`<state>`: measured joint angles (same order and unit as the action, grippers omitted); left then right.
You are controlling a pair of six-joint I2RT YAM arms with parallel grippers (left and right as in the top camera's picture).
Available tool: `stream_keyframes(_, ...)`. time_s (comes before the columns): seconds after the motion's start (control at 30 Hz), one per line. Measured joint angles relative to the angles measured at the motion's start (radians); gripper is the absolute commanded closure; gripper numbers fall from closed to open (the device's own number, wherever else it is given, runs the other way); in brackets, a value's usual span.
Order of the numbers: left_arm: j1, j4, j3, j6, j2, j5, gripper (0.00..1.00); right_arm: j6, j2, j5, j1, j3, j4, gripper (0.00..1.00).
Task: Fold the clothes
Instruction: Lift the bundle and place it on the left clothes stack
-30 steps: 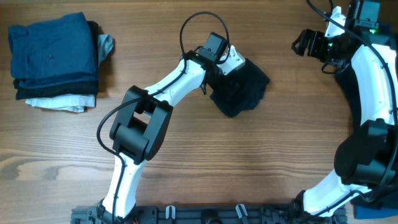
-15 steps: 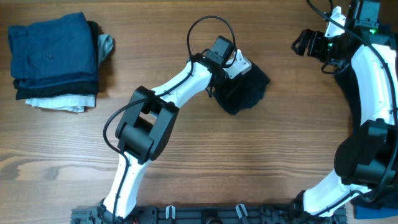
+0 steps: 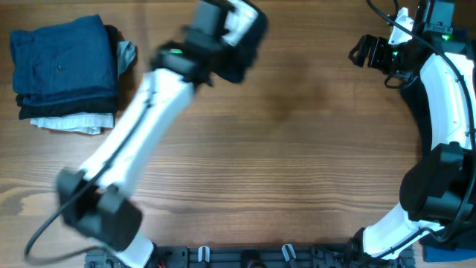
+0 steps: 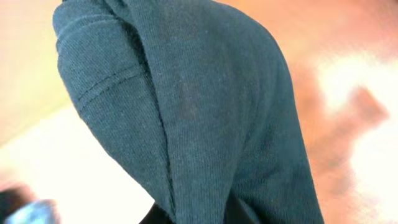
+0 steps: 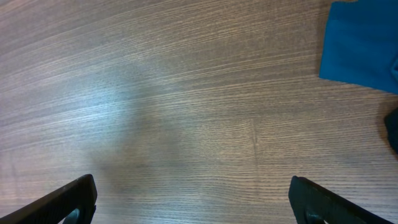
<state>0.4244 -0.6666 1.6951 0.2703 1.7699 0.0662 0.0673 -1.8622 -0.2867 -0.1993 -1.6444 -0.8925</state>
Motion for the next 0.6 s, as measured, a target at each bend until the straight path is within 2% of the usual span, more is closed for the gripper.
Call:
stream_keyframes(0.13,-0.184,-0.004,0.0,0.0,-0.094,0.034,0.96,0.0,0.0,0.0,0.0,0.0,0.0,0.0)
stream_keyframes(0.17,-0.262,-0.004,0.0,-0.001,-0.106,0.043,0.96,0.0,0.0,0.0,0.0,0.0,0.0,0.0)
stream_keyframes(0.27,-0.384,-0.015,0.0,-0.02,-0.106,0.041,0.96,0.0,0.0,0.0,0.0,0.0,0.0,0.0)
stream_keyframes(0.43,-0.61,-0.037,0.0,-0.059,-0.068,-0.143,0.96,0.0,0.0,0.0,0.0,0.0,0.0,0.0)
stream_keyframes(0.6,-0.768,-0.037,0.0,-0.102,0.081,-0.254,0.96,0.0,0.0,0.0,0.0,0.0,0.0,0.0)
